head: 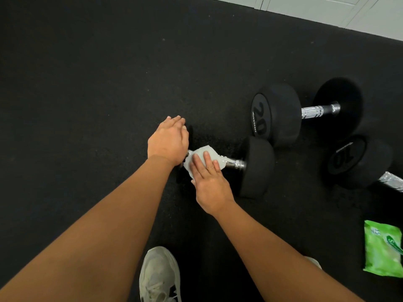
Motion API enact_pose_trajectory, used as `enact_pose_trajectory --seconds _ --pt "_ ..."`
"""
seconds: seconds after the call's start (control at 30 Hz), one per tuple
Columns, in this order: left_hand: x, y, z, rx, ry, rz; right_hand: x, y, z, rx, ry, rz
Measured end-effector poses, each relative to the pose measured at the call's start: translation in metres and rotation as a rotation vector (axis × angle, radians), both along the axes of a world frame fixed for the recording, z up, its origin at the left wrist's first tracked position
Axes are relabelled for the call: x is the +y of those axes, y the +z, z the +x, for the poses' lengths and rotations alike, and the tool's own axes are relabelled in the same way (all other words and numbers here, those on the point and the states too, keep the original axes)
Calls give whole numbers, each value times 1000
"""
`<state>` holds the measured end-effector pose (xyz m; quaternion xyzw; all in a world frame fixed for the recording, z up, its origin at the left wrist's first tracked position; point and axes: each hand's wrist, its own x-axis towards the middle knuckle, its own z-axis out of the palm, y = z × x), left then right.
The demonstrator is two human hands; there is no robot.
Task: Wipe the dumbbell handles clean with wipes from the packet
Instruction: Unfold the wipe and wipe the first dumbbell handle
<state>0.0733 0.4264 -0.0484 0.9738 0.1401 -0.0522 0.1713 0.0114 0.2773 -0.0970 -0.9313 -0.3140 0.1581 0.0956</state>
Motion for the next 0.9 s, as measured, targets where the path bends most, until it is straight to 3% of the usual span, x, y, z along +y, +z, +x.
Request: enact_pose_trajectory --seconds 0.3,0.53,0.73,0.9 --pt "0 0 0 -7 6 -10 -15 -5 -4 -64 -82 -30" --pt "-1 3 -1 -2 1 -2 -3 5 14 -49 103 -27" --pt "0 2 -1 -9 11 -14 -13 0 -3 -40 -61 -20" --pt "-1 3 -1 -15 5 -9 -10 5 3 7 65 -28"
